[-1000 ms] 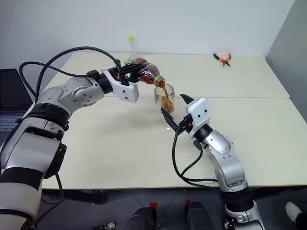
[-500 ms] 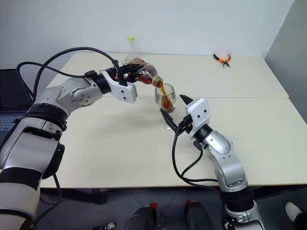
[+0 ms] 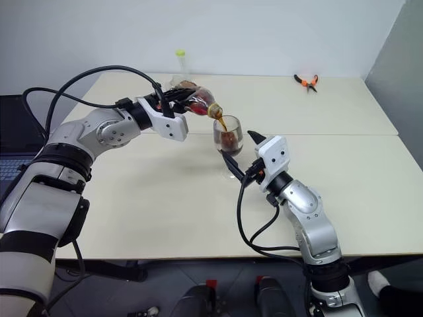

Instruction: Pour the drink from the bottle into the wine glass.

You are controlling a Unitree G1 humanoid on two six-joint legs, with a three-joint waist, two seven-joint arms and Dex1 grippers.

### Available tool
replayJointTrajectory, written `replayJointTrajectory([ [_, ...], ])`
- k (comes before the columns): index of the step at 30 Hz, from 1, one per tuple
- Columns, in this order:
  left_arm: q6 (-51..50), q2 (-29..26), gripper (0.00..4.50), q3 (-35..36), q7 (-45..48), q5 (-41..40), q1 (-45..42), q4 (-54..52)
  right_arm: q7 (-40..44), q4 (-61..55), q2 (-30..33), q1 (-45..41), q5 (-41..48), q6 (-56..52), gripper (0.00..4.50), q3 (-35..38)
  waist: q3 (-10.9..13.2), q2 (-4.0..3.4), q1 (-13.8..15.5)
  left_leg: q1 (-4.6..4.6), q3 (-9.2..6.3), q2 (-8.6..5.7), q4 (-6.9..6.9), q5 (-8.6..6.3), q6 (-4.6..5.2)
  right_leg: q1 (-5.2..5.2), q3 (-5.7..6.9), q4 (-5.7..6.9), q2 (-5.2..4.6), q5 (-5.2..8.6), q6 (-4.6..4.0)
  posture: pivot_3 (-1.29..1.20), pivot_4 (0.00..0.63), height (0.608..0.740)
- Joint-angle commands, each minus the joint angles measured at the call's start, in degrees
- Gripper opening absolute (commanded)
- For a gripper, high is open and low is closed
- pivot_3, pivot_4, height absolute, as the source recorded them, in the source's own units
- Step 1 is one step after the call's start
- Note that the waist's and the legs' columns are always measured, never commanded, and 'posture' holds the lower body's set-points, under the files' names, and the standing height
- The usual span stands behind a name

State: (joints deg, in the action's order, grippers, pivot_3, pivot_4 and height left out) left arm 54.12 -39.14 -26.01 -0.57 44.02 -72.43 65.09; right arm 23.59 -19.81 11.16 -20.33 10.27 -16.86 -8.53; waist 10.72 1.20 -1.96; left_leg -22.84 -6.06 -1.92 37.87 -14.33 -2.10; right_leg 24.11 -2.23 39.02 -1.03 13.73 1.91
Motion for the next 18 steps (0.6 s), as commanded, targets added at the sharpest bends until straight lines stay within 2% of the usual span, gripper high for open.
replayJointTrajectory([
  [1, -0.11, -0.88, 0.66, 0.76, -1.25, -0.82, -2.08, -0.66, -0.02, -2.73, -0.05, -0.5, 0.63, 0.2, 4.29, 0.38, 0.0, 0.0, 0.0, 0.0, 0.0, 0.0, 0.0, 0.0, 0.0, 0.0, 0.0, 0.0, 0.0, 0.0, 0.0, 0.0, 0.15, 0.74],
  [18, 0.01, -0.71, 0.66, 0.76, -1.25, -0.92, -2.15, -0.57, -0.13, -2.93, -0.13, -0.31, 0.62, 0.07, 4.29, 0.32, 0.0, 0.0, 0.0, 0.0, 0.0, 0.0, 0.0, 0.0, 0.0, 0.0, 0.0, 0.0, 0.0, 0.0, 0.0, 0.0, 0.15, 0.74],
])
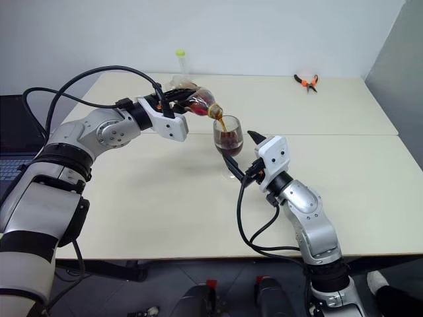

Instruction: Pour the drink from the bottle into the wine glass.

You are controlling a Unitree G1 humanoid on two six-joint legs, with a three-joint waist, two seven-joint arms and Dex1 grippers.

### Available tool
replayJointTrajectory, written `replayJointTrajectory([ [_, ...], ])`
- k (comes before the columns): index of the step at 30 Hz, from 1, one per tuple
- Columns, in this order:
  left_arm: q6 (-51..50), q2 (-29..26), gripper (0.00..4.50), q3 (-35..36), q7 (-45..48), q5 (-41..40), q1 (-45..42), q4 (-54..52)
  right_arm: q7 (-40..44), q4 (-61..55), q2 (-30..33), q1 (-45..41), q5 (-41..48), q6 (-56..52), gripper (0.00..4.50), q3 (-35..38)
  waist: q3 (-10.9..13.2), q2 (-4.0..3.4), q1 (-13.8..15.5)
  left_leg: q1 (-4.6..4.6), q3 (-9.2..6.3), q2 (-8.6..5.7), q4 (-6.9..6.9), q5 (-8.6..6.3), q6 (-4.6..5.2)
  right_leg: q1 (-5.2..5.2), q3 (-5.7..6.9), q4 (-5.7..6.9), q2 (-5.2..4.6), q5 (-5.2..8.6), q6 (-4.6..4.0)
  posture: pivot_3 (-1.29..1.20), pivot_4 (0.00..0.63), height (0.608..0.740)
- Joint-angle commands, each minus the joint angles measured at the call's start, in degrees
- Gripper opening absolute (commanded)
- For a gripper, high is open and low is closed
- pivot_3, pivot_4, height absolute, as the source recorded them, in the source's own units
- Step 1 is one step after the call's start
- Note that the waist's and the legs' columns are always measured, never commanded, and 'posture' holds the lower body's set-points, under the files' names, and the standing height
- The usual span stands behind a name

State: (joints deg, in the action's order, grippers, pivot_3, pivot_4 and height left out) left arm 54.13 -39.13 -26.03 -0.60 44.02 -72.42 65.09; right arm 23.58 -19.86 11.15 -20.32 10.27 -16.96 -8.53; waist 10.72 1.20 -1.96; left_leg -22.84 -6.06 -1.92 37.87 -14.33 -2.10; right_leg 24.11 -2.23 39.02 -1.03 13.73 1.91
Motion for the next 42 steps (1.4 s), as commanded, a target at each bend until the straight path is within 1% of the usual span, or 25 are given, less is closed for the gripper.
replayJointTrajectory([
  [1, -0.01, -0.69, 0.66, 0.8, -1.17, -0.96, -2.14, -0.55, -0.12, -2.88, -0.12, -0.32, 0.62, 0.17, 4.29, 0.32, 0.0, 0.0, 0.0, 0.0, 0.0, 0.0, 0.0, 0.0, 0.0, 0.0, 0.0, 0.0, 0.0, 0.0, -0.01, 0.0, 0.15, 0.74],
  [4, -0.09, -0.42, 0.66, 1.18, -0.59, -1.68, -1.95, -0.39, -0.13, -2.95, -0.13, -0.24, 0.61, 0.21, 4.29, 0.3, 0.0, 0.0, 0.0, 0.0, 0.0, 0.0, 0.0, 0.0, 0.0, 0.0, 0.0, 0.0, 0.0, 0.0, -0.01, 0.0, 0.15, 0.74],
  [17, 0.26, 2.14, 0.65, 5.33, 8.4, -12.05, 1.81, -2.62, 0.02, -2.91, -0.35, -0.21, 0.8, 0.45, 4.29, 0.22, 0.0, 0.0, -0.03, 0.01, 0.01, 0.01, 0.0, 0.0, 0.0, 0.0, -0.01, 0.01, 0.0, -0.01, -0.02, 0.0, 0.15, 0.74],
  [24, -1.28, 3.2, 0.65, 8.19, 12.94, -17.5, 3.77, -4.44, 0.36, -2.66, -0.43, -0.64, 0.81, 0.8, 4.29, 0.0, 0.0, 0.0, 0.0, 0.0, -0.01, 0.0, 0.01, 0.0, 0.0, -0.01, -0.01, 0.0, 0.0, -0.04, -0.07, 0.0, 0.15, 0.74],
  [28, -5.01, 4.69, 0.64, 11.83, 17.43, -23.43, 4.81, -5.42, 0.57, -2.78, -0.4, -0.78, 0.51, 1.44, 4.29, -0.23, 0.0, 0.0, -0.02, 0.0, -0.02, 0.01, 0.02, 0.0, 0.0, -0.01, 0.0, 0.0, 0.0, -0.05, -0.07, 0.0, 0.15, 0.74],
  [34, -13.79, 6.68, 0.64, 18.29, 22.55, -32.77, 7.88, -9.25, 2.28, -4.33, 0.73, 0.07, 1.01, 1.4, 4.29, -0.94, 0.0, 0.0, -0.18, 0.0, -0.02, 0.04, 0.03, 0.0, 0.0, -0.01, 0.0, 0.02, 0.01, -0.05, -0.08, 0.0, 0.15, 0.74],
  [39, -22.44, 7.66, 0.64, 23.2, 23.87, -38.45, 13.23, -15.7, 4.59, -6.4, 2.75, 0.38, 1.8, -0.54, 4.29, -1.52, 0.0, 0.0, -0.39, 0.02, 0.0, 0.35, 0.03, 0.0, 0.0, -0.02, -0.02, 0.01, 0.01, -0.05, -0.09, 0.0, 0.15, 0.74],
  [42, -27.66, 8.35, 0.64, 26.11, 22.98, -41.51, 18.37, -20.74, 7.11, -9.1, 4.96, 0.24, 3.36, -3.4, 4.29, -2.3, 0.0, 0.0, -0.46, 0.02, 0.0, 0.4, 0.05, 0.0, 0.0, -0.02, -0.04, 0.03, 0.01, -0.06, -0.09, 0.0, 0.15, 0.74],
])
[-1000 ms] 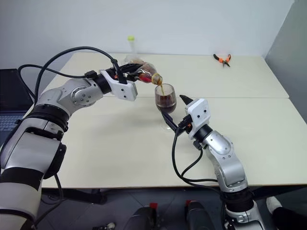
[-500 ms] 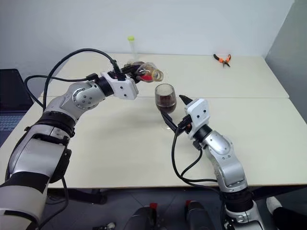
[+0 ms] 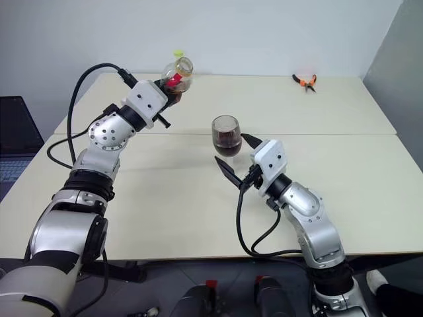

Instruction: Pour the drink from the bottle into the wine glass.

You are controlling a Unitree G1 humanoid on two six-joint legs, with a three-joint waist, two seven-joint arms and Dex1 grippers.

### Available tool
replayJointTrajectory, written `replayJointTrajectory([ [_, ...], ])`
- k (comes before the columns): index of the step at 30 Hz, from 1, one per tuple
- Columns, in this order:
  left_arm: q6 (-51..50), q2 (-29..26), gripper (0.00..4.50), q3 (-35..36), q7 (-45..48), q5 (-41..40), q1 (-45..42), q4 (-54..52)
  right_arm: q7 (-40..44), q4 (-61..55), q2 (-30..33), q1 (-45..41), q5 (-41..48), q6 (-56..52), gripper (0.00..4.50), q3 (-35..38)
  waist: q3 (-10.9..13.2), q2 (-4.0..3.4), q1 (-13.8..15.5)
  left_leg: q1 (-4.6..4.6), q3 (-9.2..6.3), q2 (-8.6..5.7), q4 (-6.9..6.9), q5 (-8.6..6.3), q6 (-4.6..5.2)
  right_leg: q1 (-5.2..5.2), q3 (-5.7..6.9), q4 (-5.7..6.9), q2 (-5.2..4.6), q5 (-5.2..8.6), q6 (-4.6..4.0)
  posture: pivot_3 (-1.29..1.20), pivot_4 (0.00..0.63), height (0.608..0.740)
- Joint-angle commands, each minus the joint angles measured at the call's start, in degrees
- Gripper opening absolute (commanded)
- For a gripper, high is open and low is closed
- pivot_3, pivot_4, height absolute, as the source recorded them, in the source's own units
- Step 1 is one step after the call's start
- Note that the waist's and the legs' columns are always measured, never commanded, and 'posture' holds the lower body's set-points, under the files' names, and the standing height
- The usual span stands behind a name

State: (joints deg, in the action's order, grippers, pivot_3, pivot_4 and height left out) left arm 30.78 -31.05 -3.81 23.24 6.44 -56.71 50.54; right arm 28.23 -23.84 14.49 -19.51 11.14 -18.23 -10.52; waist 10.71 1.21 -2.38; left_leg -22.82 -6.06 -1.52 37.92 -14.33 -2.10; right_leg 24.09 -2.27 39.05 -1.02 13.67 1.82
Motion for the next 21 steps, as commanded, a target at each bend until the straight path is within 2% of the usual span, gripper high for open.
replayJointTrajectory([
  [1, -5.87, 0.46, 0.64, 4.68, -1.12, -4.71, 4.27, -7.98, 3.09, -6.08, 2.26, -0.71, 3.17, -3.21, 4.29, -0.48, 0.0, 0.0, -0.07, 0.0, 0.0, 0.01, -0.01, 0.0, 0.0, 0.0, -0.01, -0.01, 0.0, 0.0, 0.0, 0.0, 0.15, 0.74],
  [8, -18.1, 3.44, 0.64, 11.9, -5.16, -11.35, 14.36, -18.24, 6.76, -9.65, 5.21, -3.09, 8.59, -9.68, 4.29, -0.69, 0.0, 0.01, 0.04, 0.01, -0.06, 0.12, 0.03, 0.0, 0.0, -0.01, 0.02, 0.0, 0.0, -0.01, -0.01, 0.0, 0.15, 0.74],
  [11, -21.0, 5.31, 0.64, 13.76, -6.4, -13.48, 17.48, -20.78, 7.15, -8.59, 6.06, -4.22, 8.29, -11.15, 4.29, -1.67, -0.01, 0.02, 0.32, 0.04, -0.08, 0.12, 0.05, 0.0, 0.0, -0.06, 0.05, -0.01, 0.0, -0.01, -0.02, 0.0, 0.15, 0.74],
  [17, -25.24, 9.79, 0.64, 16.86, -7.39, -17.82, 20.67, -21.72, 5.87, -4.91, 5.87, -6.1, 5.34, -11.72, 4.29, -4.19, -0.04, 0.06, 0.56, 0.07, -0.04, 0.11, 0.06, 0.01, -0.01, -0.08, 0.04, -0.03, 0.0, -0.02, -0.02, 0.0, 0.15, 0.74],
  [21, -25.12, 10.68, 0.64, 17.51, -7.99, -18.14, 20.96, -19.89, 5.9, -4.02, 5.66, -6.64, 4.37, -12.55, 4.29, -5.4, -0.04, 0.06, 0.58, 0.05, -0.03, 0.11, 0.05, 0.01, -0.01, -0.06, 0.03, -0.04, -0.01, -0.03, -0.03, 0.0, 0.15, 0.74],
])
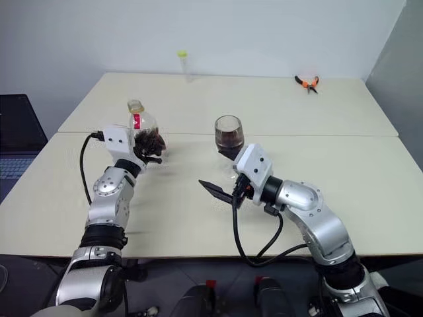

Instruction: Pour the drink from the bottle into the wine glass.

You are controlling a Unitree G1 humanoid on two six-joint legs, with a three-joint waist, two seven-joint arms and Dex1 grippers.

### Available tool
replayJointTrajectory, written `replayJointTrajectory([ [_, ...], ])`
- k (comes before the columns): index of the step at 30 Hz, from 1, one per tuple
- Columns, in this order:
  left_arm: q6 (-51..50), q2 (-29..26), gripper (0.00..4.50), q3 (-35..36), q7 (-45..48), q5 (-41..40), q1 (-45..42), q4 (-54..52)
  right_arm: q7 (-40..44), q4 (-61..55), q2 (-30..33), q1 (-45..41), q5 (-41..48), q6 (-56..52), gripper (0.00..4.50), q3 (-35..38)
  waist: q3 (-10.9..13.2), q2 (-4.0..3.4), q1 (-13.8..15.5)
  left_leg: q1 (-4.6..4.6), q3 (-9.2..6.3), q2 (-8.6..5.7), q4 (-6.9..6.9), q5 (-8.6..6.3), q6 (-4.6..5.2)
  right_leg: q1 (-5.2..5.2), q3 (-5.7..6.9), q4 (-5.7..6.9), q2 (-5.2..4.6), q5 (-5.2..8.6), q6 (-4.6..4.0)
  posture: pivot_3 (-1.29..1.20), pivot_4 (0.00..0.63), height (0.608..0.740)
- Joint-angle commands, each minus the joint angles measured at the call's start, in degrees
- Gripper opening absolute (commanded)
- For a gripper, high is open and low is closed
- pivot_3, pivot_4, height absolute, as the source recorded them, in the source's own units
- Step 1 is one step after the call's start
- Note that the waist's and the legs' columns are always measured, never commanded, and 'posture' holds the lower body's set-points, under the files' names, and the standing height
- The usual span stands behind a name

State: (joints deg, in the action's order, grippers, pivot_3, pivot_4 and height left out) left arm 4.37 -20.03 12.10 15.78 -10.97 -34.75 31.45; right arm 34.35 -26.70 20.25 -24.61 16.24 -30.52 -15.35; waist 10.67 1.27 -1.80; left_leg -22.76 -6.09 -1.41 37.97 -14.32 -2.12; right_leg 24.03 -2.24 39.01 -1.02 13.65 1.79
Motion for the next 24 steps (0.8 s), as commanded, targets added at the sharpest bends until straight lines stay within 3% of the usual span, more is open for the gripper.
replayJointTrajectory([
  [1, 1.86, -0.4, 0.64, 1.63, -0.94, -0.41, -0.94, -0.09, -0.24, -0.93, -0.15, -1.67, -1.05, -0.51, 4.29, -0.99, 0.0, 0.0, 0.0, 0.0, 0.01, 0.0, 0.0, 0.0, 0.0, 0.0, -0.01, 0.0, 0.0, 0.0, 0.0, 0.0, 0.15, 0.74],
  [20, 15.98, -0.68, 0.64, 2.99, -6.42, 2.15, -9.32, 23.66, -1.34, 0.79, -2.2, -2.51, -4.81, -0.62, 4.29, -2.81, -0.01, 0.02, -0.05, 0.0, 0.04, -0.03, -0.04, 0.0, 0.0, 0.01, 0.03, -0.05, 0.0, -0.01, 0.01, 0.0, 0.15, 0.74],
  [24, 17.15, -0.31, 2.0, 3.8, -5.94, 1.09, -9.51, 25.4, -1.41, 0.6, -2.22, -2.44, -4.98, -0.87, 4.29, -2.81, -0.01, 0.02, -0.06, 0.0, 0.03, -0.02, -0.05, 0.0, 0.0, 0.02, 0.04, -0.05, 0.0, -0.01, 0.0, 0.0, 0.15, 0.74],
])
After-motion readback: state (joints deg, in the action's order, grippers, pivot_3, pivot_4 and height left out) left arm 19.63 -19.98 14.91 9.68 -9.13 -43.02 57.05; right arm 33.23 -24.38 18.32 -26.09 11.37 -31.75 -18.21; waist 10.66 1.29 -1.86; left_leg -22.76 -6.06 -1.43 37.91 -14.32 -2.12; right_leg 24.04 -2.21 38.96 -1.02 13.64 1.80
